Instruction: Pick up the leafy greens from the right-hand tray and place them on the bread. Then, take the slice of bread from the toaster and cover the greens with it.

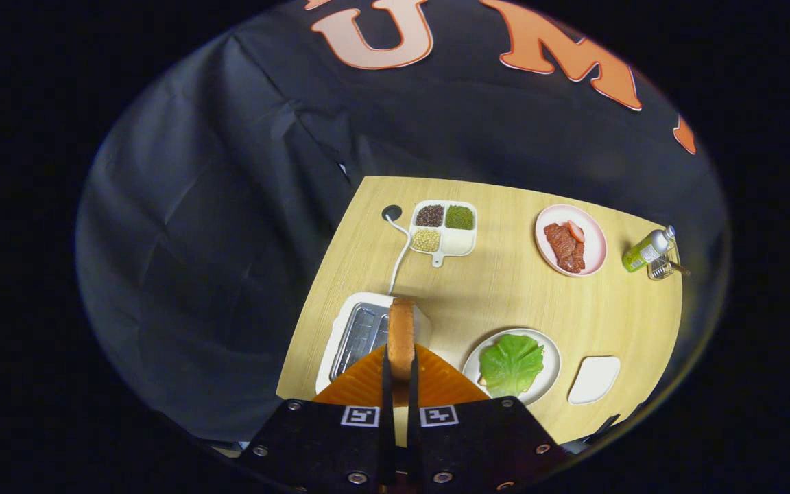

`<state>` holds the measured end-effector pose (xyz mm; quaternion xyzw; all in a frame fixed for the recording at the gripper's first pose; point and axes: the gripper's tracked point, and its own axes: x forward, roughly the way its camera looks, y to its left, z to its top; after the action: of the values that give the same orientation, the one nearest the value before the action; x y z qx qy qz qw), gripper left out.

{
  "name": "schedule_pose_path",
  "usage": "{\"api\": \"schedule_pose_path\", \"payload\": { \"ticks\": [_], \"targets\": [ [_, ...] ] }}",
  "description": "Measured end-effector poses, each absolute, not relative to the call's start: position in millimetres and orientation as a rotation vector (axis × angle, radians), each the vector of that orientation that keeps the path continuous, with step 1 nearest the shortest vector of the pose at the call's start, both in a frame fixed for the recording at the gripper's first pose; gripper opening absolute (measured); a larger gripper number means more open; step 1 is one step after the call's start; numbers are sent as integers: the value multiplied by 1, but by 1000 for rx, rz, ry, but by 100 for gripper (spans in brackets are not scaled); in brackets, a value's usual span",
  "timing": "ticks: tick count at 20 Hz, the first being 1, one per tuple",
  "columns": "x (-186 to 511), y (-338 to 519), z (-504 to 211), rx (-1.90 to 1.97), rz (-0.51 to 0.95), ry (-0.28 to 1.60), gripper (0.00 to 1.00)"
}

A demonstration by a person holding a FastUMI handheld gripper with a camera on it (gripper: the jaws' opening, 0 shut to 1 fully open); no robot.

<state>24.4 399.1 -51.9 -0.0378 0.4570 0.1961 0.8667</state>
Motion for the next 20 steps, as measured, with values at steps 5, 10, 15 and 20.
{"api": "schedule_pose_path", "payload": {
  "ticks": [5, 10, 15, 20],
  "targets": [
    [31, 353, -62, -41, 376, 970, 7],
    [42, 319, -86, -6, 372, 1003, 7],
    [47, 293, -121, 7, 402, 1047, 7],
    [50, 276, -159, 46, 434, 1093, 7]
  ]
}}
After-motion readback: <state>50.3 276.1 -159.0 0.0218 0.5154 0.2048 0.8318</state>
